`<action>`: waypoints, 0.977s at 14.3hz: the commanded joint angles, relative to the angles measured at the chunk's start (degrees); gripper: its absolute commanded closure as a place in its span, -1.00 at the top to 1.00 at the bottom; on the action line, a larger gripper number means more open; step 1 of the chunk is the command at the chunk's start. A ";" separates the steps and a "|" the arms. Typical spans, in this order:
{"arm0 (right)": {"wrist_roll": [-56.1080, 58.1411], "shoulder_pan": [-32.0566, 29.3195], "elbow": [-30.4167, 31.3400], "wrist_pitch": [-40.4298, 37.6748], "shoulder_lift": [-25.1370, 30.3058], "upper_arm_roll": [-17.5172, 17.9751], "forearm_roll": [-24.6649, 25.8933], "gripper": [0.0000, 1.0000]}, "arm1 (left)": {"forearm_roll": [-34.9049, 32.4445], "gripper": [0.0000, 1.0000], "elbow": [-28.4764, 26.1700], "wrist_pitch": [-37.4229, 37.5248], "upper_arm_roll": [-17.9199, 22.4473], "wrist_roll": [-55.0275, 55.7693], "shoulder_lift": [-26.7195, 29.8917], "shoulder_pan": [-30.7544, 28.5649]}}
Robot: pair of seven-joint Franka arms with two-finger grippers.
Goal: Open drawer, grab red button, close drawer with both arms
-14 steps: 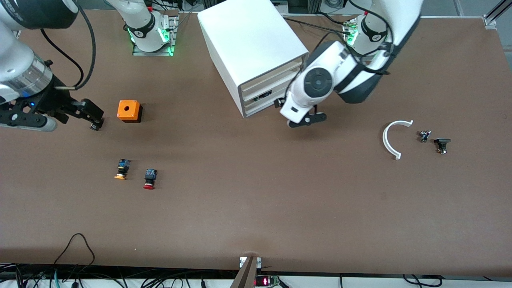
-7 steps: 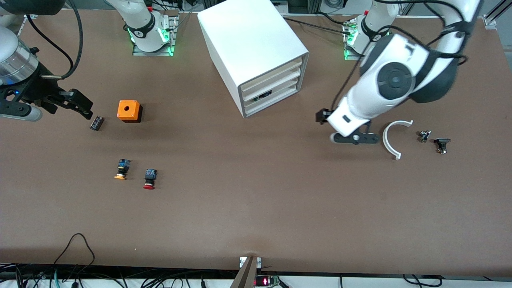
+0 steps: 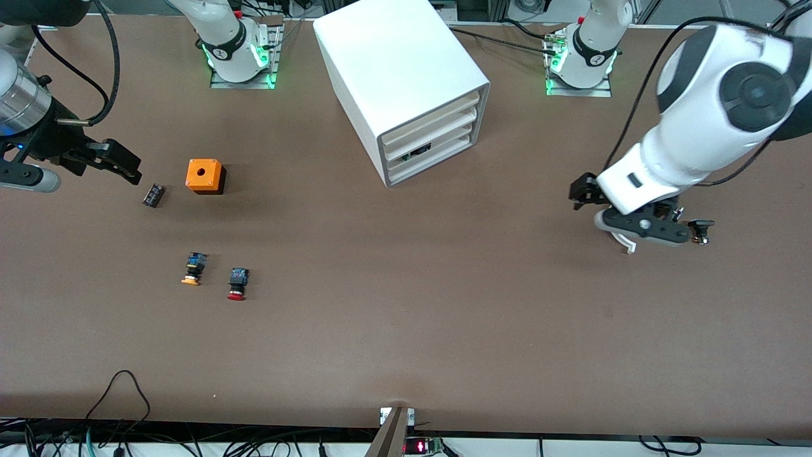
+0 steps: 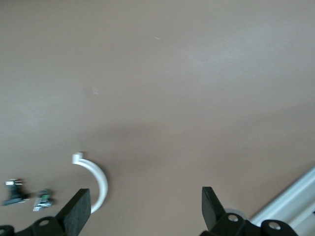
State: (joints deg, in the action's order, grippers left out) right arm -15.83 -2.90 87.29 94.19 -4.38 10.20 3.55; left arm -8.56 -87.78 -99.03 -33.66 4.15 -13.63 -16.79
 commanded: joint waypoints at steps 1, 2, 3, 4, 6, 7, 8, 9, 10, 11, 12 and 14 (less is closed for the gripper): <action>1.58 0.36 0.51 -0.94 1.04 -0.79 -1.09 1.00 | 3.88 0.98 -1.86 0.77 10.15 -8.87 6.32 3.68; 2.37 0.35 0.51 -0.94 1.04 -0.79 -1.26 1.00 | 4.77 0.98 -3.17 0.51 14.72 -10.46 7.81 6.48; 2.73 0.44 0.43 -0.86 1.13 -0.71 -1.35 1.00 | 4.78 0.98 -4.84 0.50 18.51 -10.48 9.57 8.95; 3.08 0.44 0.43 -0.86 1.04 -0.62 -1.26 1.00 | 4.87 0.98 -7.12 0.50 22.11 -10.65 11.33 11.41; 5.79 0.44 0.34 -0.85 1.04 -0.71 -1.35 1.00 | 5.74 0.98 -10.99 0.33 28.53 -10.48 14.06 16.33; 5.55 0.44 0.34 -0.86 1.04 -0.71 -1.35 1.00 | 7.57 0.99 -12.49 -0.63 30.30 -10.13 14.85 17.74; 5.46 0.44 0.34 -0.51 0.95 -0.71 -1.35 1.00 | 8.20 0.99 -12.85 -2.03 32.06 -9.87 15.90 18.11; 5.46 0.36 0.25 -0.50 0.86 -0.71 -1.35 1.00 | 8.12 0.99 -12.94 -3.70 32.86 -10.39 16.17 18.55; 5.46 0.35 0.25 -0.76 0.86 -0.79 -1.35 1.00 | 7.86 0.99 -12.86 -3.80 32.96 -10.30 16.18 18.64; 5.54 0.35 0.25 -0.85 0.86 -0.79 -1.35 1.00 | 7.60 0.99 -12.77 -3.28 32.96 -10.30 16.18 18.72; 5.63 0.35 0.25 -0.77 0.86 -0.79 -1.35 1.00 | 7.59 0.99 -12.59 -2.23 32.78 -10.22 16.18 18.64; 5.46 0.35 0.25 -0.86 0.86 -0.79 -1.53 1.00 | 7.68 0.99 -11.98 -0.11 32.61 -10.39 15.56 18.03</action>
State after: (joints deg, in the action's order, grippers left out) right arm -11.36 -2.86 87.29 93.99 -4.37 9.99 3.22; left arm -1.64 -98.91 -100.20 -1.71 -5.45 1.10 0.80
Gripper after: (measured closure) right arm 0.000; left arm 0.000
